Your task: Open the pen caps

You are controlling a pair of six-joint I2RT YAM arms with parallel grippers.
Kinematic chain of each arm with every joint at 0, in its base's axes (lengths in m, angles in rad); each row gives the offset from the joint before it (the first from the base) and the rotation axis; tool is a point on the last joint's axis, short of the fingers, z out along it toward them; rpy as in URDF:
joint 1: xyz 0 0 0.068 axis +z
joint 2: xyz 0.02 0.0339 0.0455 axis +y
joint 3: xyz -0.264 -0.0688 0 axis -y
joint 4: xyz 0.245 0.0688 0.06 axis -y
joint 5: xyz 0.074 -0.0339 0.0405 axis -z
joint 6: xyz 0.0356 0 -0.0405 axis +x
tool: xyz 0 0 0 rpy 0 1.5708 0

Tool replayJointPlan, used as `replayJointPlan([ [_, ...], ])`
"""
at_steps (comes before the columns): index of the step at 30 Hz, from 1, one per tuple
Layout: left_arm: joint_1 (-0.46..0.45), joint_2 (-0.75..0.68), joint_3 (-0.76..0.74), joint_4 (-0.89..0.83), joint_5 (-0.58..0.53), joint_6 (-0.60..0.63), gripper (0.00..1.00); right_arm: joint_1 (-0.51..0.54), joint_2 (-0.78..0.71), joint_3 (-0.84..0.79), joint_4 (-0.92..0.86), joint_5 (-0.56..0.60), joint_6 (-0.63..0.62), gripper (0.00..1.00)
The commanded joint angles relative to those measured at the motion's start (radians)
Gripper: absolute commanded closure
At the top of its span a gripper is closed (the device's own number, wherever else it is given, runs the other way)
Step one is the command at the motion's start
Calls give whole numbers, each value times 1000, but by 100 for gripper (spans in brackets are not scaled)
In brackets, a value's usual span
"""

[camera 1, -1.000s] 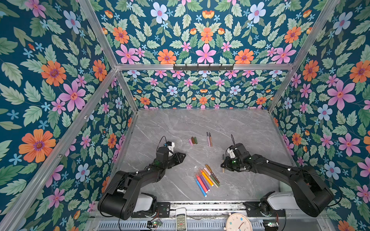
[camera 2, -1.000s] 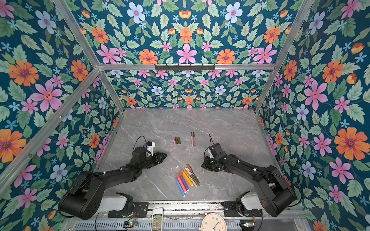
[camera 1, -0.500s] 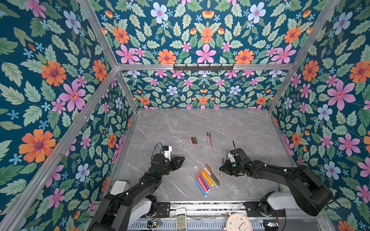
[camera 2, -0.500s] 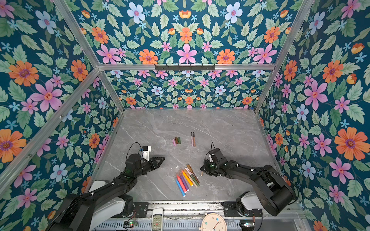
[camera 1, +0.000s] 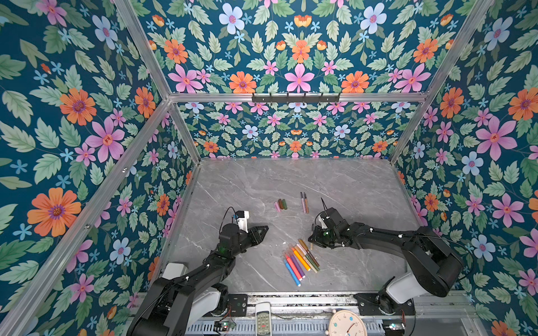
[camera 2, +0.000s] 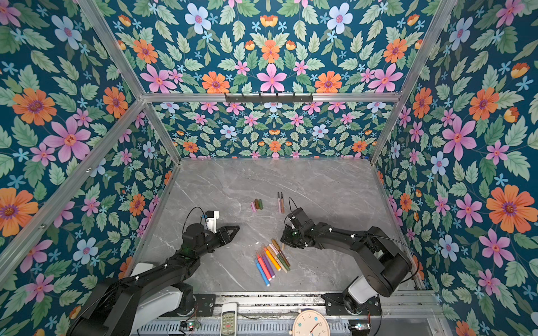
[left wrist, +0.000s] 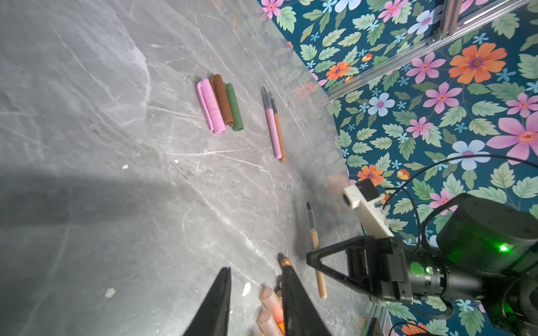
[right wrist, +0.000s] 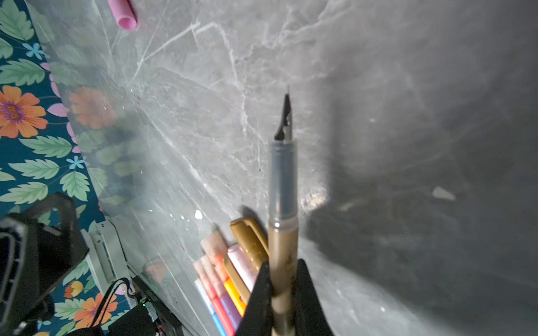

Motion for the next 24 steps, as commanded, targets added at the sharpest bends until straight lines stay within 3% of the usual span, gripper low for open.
replayJointPlan([
  [1, 1, 26, 43, 82, -33, 41, 67, 3, -42, -11, -85, 76, -17, 100],
  [4, 1, 77, 91, 70, -36, 59, 67, -13, -91, 5, -166, 111, -57, 100],
  [10, 22, 162, 200, -10, 15, 147, 66, -174, -58, 111, -239, 61, -189, 100],
  [18, 48, 234, 218, 35, 27, 168, 62, -309, 325, 466, -305, -92, -368, 100],
  [24, 84, 287, 207, 106, 74, 134, 62, -359, 470, 647, -350, -132, -422, 100],
])
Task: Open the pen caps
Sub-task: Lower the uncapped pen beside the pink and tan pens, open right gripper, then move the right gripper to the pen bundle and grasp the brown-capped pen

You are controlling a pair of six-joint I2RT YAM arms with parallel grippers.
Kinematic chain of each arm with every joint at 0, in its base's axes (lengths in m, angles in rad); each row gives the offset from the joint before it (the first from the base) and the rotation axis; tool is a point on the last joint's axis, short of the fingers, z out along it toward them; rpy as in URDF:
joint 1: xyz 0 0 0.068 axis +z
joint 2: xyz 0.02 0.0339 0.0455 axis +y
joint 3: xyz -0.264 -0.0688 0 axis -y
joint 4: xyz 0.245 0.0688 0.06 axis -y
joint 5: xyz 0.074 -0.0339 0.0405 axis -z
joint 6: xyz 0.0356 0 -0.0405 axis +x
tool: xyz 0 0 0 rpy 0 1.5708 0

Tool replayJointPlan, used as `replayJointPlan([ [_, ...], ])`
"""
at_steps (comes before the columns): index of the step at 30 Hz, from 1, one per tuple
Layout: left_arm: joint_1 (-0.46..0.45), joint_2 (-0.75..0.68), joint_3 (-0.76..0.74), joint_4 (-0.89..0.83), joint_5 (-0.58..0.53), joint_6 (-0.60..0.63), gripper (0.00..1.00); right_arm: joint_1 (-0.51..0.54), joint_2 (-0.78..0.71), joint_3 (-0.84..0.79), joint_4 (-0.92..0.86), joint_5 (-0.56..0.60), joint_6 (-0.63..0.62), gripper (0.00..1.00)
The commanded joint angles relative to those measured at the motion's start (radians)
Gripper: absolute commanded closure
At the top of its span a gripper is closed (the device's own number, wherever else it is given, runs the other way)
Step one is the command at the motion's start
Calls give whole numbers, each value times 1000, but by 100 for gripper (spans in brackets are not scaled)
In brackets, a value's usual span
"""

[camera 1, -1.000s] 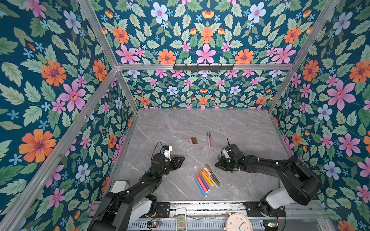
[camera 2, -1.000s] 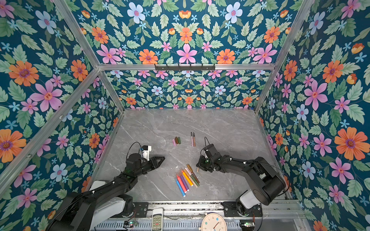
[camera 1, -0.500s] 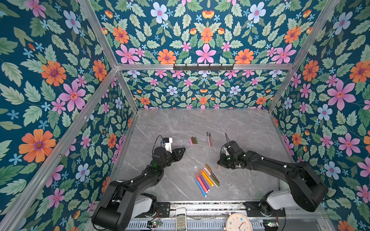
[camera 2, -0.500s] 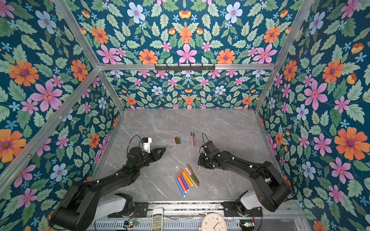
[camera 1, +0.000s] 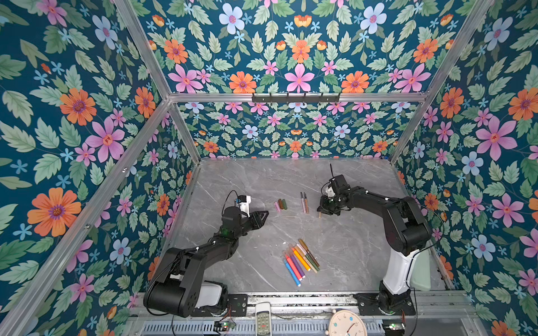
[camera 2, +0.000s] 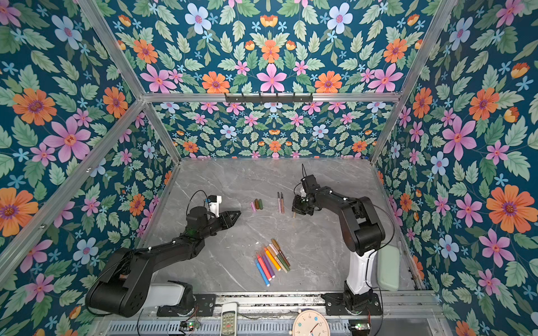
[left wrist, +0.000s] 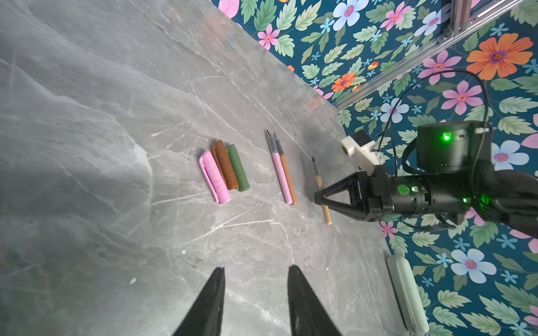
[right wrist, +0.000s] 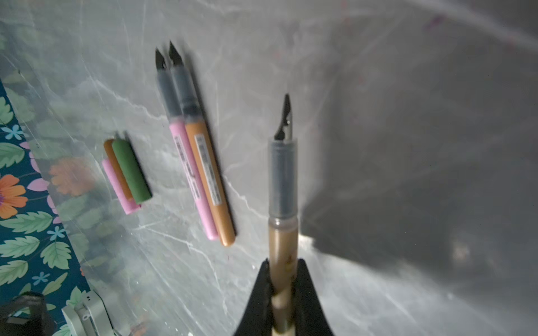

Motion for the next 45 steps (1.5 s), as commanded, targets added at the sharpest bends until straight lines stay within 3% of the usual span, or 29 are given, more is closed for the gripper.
replayJointPlan([
  [1, 13, 25, -3, 77, 42, -20, 62, -8, 49, 78, -65, -42, -79, 100],
  [6, 21, 55, 14, 76, 54, -27, 62, -24, 126, 144, -73, -84, -97, 100],
  [20, 32, 100, 28, 82, 74, -38, 62, -69, 128, 80, 22, -160, -46, 95],
  [23, 32, 111, 33, 82, 78, -38, 63, -69, 131, 73, 40, -177, -45, 86],
  [26, 32, 132, 40, 90, 91, -43, 62, -69, 140, 66, 64, -205, -41, 70],
  [28, 32, 138, 43, 96, 93, -45, 63, -69, 141, 63, 71, -209, -38, 67],
  [45, 32, 133, 34, 107, 92, -47, 63, -77, 153, 61, 76, -195, -19, 74],
])
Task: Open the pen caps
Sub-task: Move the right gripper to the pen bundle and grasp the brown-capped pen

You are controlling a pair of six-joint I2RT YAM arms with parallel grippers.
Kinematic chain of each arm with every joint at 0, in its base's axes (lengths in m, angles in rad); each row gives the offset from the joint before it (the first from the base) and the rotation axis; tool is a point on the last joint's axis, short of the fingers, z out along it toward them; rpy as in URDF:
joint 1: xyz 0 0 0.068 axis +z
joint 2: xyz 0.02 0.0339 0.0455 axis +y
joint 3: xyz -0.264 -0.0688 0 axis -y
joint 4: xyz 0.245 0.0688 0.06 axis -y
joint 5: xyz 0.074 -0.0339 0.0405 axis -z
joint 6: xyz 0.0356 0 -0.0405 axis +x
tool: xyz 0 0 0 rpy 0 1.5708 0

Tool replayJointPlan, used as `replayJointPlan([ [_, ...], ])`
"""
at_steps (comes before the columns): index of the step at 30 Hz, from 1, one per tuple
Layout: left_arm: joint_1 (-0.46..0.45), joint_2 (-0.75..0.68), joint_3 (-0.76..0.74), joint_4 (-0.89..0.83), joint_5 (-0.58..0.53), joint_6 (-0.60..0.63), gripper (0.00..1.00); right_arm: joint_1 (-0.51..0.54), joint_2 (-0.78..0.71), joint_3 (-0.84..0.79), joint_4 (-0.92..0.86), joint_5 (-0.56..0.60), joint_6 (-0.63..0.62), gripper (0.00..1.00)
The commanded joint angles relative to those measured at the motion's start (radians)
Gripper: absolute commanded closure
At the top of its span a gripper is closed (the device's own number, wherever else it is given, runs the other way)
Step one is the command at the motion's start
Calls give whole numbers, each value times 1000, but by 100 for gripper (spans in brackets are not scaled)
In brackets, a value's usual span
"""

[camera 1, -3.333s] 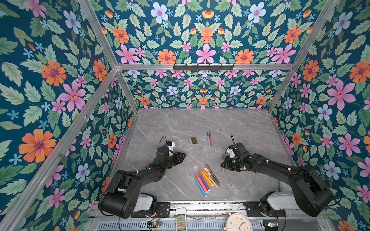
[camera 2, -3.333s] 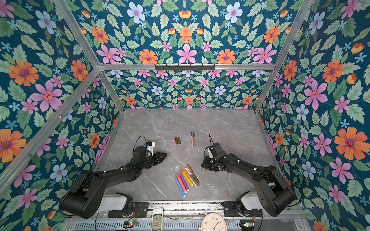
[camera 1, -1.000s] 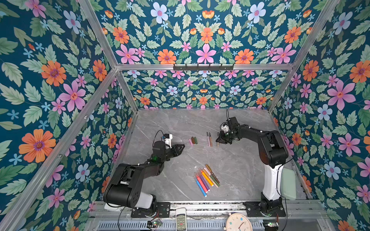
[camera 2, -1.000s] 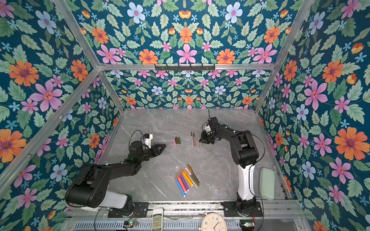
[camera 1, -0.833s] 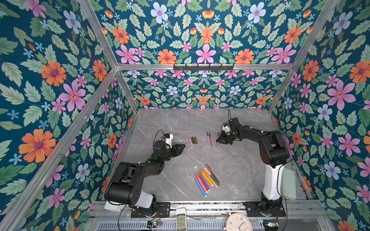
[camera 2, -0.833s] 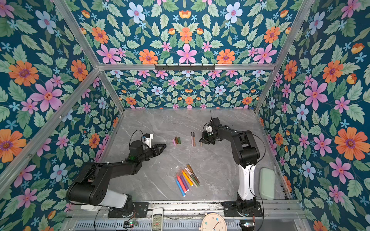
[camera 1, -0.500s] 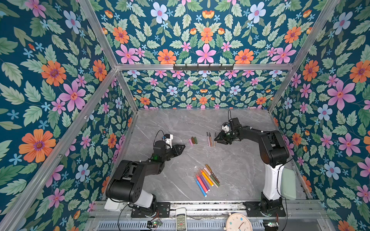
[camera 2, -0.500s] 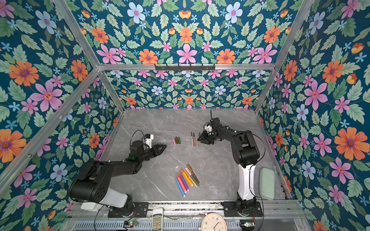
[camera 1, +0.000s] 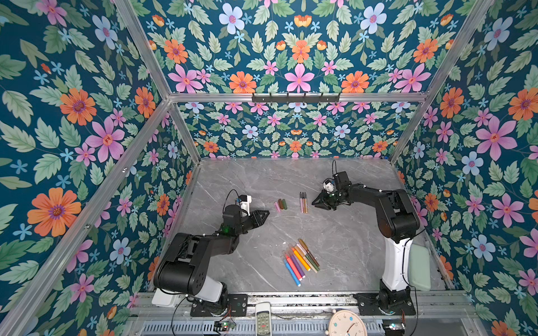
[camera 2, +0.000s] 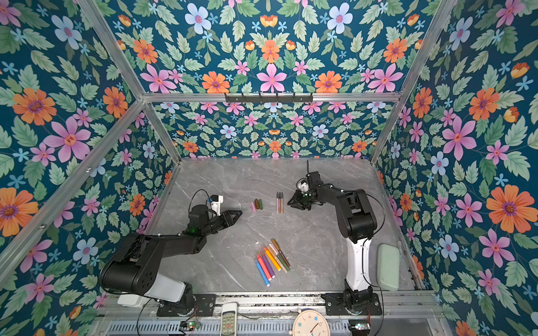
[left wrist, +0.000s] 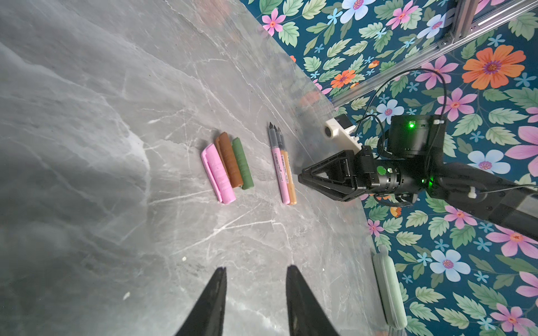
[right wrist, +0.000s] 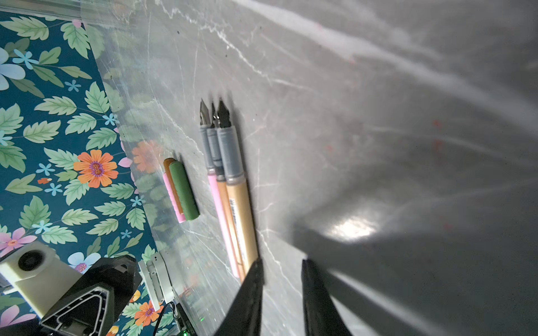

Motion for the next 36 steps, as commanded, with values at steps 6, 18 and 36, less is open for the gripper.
replayJointPlan([
  [6, 2, -14, -13, 54, 9, -3, 63, 12, -87, -68, -63, 112, 4, 81],
  [18, 14, -31, -57, 140, 40, -29, 63, 586, -509, -351, -471, 573, 80, 75],
  [36, 23, -34, -75, 178, 45, -45, 63, 709, -454, -386, -466, 590, 178, 75],
])
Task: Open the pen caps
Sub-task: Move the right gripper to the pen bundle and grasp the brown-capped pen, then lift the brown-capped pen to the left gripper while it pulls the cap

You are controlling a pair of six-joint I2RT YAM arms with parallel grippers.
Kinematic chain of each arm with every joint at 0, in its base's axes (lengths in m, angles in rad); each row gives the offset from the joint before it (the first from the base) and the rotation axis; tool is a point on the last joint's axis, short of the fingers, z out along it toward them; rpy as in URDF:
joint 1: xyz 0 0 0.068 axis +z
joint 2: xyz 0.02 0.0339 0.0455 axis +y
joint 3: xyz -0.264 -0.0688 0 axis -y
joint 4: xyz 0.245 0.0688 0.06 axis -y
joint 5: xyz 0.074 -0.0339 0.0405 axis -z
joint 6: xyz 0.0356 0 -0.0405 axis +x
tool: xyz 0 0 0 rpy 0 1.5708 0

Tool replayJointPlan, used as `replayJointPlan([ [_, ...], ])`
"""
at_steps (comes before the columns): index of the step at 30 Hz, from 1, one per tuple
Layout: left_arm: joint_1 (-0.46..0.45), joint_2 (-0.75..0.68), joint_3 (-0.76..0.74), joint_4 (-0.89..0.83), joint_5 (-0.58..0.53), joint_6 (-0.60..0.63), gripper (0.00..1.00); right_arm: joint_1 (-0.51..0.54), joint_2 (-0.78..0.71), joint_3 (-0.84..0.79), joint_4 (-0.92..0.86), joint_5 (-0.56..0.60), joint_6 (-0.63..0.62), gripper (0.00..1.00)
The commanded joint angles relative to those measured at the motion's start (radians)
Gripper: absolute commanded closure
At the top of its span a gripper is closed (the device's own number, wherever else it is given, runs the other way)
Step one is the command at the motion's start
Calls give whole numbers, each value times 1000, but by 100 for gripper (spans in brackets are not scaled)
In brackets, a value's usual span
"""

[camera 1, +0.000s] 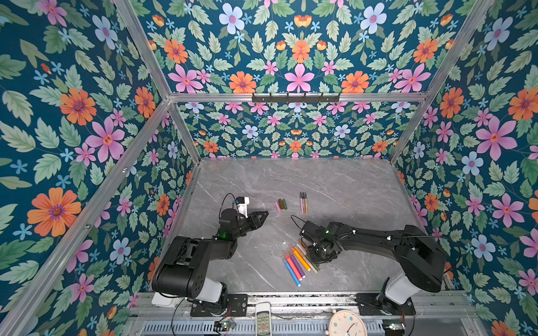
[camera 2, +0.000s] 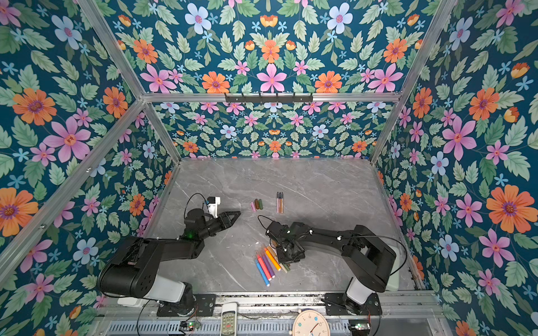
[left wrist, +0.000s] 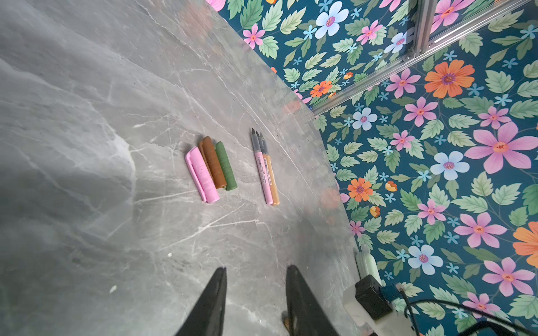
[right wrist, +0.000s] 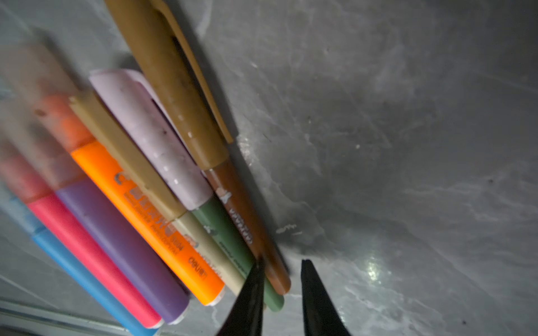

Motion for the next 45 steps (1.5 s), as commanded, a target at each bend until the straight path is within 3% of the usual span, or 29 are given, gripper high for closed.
replayJointPlan([
  [1, 2, -4, 0, 36, 0, 4, 63, 1, 11, 8, -10, -2, -5, 75],
  [7, 4, 9, 11, 19, 2, 1, 63, 1, 67, 34, -37, 10, 6, 76],
  [13, -9, -52, 59, -167, 13, -27, 63, -15, 144, 129, -117, 64, 9, 85],
  [15, -42, -87, 73, -250, 2, -53, 61, -41, 139, 140, -110, 60, -15, 90],
  [20, -174, -100, 146, -408, -47, -90, 56, -112, 57, 129, 1, -48, -148, 90],
  [27, -277, 21, 250, -344, -1, -206, 55, -182, 29, 134, 151, -408, -208, 89],
  [30, -300, 66, 286, -324, 13, -226, 56, -186, 32, 150, 172, -478, -205, 89],
  [38, -330, 112, 281, -306, -28, -237, 58, -185, -43, 134, 178, -506, -199, 88],
  [45, -355, 141, 244, -169, -33, -315, 62, -185, -65, 136, 150, -480, -213, 88],
])
